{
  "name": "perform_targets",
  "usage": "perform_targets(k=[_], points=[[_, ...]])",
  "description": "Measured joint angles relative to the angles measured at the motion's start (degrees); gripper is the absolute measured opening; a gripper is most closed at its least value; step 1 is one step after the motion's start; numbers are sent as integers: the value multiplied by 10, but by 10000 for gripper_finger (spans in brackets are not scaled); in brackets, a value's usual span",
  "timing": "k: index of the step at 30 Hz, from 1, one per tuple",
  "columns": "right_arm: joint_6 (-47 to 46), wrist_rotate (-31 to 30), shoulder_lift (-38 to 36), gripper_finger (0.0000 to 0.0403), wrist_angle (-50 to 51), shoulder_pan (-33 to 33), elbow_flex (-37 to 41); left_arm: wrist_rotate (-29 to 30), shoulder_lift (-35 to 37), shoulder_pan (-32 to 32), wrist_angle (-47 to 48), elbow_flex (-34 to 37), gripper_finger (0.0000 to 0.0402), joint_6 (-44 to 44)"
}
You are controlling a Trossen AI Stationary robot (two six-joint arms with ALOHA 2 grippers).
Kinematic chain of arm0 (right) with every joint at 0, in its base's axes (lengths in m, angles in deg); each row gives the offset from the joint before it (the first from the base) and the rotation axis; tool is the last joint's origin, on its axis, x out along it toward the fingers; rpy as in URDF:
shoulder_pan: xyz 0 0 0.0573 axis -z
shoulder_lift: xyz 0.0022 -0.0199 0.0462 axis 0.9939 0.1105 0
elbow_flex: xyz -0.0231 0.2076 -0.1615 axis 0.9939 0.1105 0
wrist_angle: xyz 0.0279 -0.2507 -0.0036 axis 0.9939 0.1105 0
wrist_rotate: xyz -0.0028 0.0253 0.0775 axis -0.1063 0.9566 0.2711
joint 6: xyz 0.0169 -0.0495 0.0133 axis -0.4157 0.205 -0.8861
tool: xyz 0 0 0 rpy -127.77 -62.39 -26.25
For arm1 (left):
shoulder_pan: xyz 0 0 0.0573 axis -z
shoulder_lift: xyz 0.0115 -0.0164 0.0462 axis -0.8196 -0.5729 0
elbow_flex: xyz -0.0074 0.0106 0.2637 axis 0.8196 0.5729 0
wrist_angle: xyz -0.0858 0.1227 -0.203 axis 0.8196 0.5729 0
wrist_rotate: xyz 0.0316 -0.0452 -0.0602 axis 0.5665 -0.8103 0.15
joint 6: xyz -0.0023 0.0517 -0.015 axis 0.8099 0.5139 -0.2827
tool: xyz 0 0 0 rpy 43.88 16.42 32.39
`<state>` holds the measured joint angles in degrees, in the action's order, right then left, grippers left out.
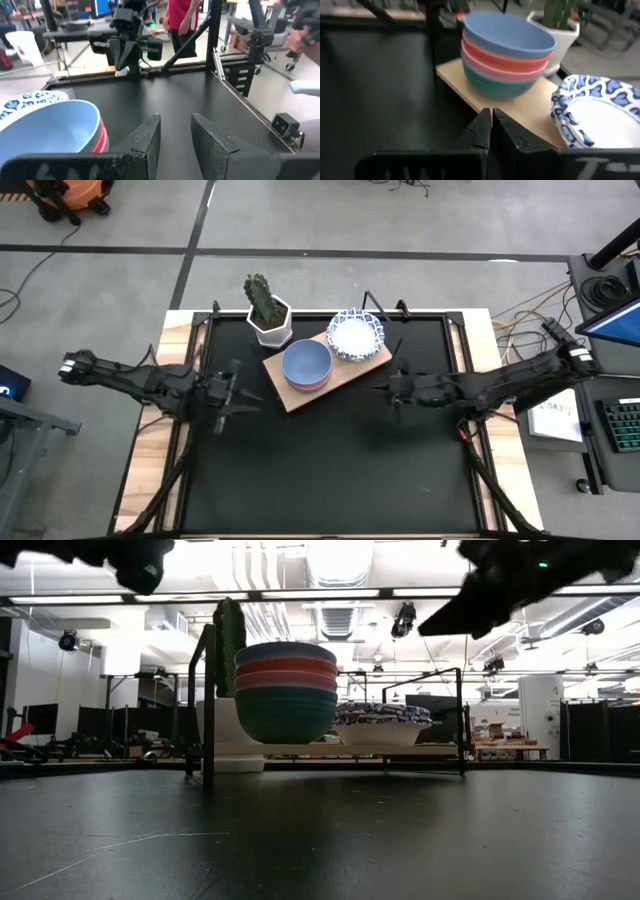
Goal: Place and stack bowls onto a shelf
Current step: Return to Home Position
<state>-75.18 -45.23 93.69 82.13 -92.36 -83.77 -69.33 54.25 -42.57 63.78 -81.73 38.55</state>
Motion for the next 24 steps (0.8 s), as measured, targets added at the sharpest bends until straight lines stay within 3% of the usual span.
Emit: perform_targets(k=[13, 24], points=[[32, 58, -293, 9, -38, 1, 163, 36, 219, -2, -3, 87, 92, 10], [38, 60, -432, 9, -20, 1, 237, 66, 330, -2, 66, 116, 92, 6]])
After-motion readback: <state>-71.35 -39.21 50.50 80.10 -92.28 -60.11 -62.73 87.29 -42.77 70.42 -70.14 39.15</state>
